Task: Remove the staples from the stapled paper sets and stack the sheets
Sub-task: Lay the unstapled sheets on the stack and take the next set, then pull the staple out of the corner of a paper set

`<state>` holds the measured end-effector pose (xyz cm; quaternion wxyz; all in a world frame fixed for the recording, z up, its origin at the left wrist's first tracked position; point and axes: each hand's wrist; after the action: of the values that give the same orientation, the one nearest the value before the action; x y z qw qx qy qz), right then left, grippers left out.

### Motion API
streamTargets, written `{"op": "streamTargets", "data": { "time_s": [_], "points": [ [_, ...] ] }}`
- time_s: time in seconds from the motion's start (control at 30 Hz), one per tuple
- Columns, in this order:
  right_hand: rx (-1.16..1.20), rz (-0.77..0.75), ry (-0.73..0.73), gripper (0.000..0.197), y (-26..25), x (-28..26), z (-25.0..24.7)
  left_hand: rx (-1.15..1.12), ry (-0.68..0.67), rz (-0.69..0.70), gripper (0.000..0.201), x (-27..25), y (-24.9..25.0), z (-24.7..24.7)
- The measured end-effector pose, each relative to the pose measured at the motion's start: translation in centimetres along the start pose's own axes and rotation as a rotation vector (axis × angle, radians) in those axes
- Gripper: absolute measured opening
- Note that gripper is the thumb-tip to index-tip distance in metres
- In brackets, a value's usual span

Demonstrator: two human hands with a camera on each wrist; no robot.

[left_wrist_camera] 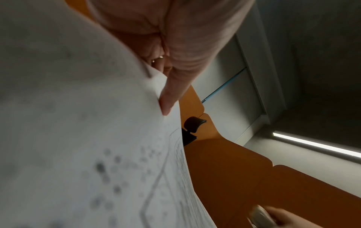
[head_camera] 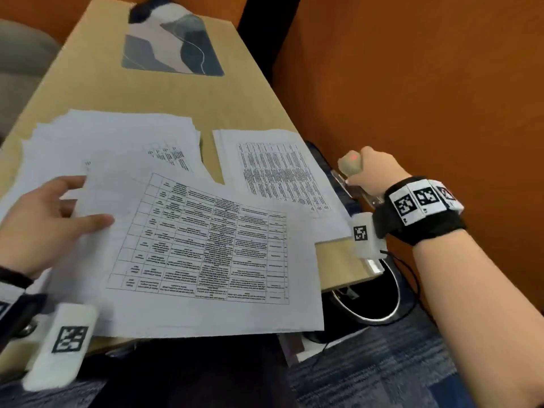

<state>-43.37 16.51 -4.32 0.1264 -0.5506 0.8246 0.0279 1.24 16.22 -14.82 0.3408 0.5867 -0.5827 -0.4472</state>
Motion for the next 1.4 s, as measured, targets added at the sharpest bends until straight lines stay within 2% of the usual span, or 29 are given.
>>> {"op": "streamTargets", "data": {
  "time_s": [0.1,0.2,0.3,0.4,0.47,0.53,0.6,0.7,0.8,0.87,0.93,1.07,1.2,1.33,1.4],
  "points": [
    [-0.242,-0.26,-0.075,0.037,-5.9,2.4,1.2,0.0,0.006,0.064,0.048,-2.6,4.1,2.4],
    [-0.322,-0.427,-0.124,0.038,-9.9,4.1,3.1,0.029,0.006,0.049,0.045,-2.2,3.5,2.4],
    [-0.383,-0.478,-0.164,0.044,-12.0,4.8,4.3,0.059,0.008,0.038,0.04,-2.7,4.4,2.3],
    [-0.405,-0.452,-0.214,0.034,-13.5,5.0,4.9,0.056,-0.007,0.04,0.035,-2.7,4.4,1.9],
    [-0.377,-0.437,-0.222,0.039,-14.7,4.5,4.7,0.063,-0.022,0.05,0.035,-2.7,4.6,1.9],
    [-0.218,-0.503,-0.238,0.053,-16.6,2.9,4.1,0.058,-0.026,0.063,0.036,-2.8,4.7,1.8],
    [0.008,-0.677,-0.26,0.062,-18.7,0.3,3.4,0.044,-0.02,0.068,0.041,-2.8,4.7,1.9],
    [0.171,-0.846,-0.216,0.065,-21.0,-3.4,3.8,0.006,0.004,0.129,0.059,-2.9,5.0,1.9],
    [0.354,-0.866,-0.014,0.039,-21.6,-4.5,4.8,-0.029,0.004,0.181,0.083,-3.3,5.2,1.7],
    [0.514,-0.901,0.089,0.013,-21.4,-4.3,5.4,-0.025,-0.005,0.198,0.083,-3.4,5.3,1.6],
    [0.663,-0.94,0.114,0.007,-20.9,-4.1,5.9,-0.012,-0.011,0.199,0.075,-3.5,5.4,1.5],
    [0.848,-0.999,0.019,0.038,-20.2,-3.9,6.3,-0.054,-0.013,0.221,0.075,-3.5,5.6,1.6],
    [0.953,-1.02,-0.17,0.034,-20.2,-3.8,6.2,-0.062,-0.037,0.266,0.075,-3.9,5.9,1.6],
    [0.979,-1.067,-0.28,0.029,-20.4,-4.0,5.5,-0.026,-0.049,0.23,0.041,-3.8,5.9,1.6],
    [0.971,-1.08,-0.322,0.028,-20.6,-3.9,5.1,-0.07,-0.058,0.194,0.031,-3.8,6.0,1.6]
  ]
}}
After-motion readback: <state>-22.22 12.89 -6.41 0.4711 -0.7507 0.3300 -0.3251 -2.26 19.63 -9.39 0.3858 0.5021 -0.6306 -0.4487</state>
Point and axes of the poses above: each hand's wrist, its own x-axis towards the middle knuckle, its own z-axis out of the palm, y = z × x, and after that the axes turned 8 degrees about -y, right-handed
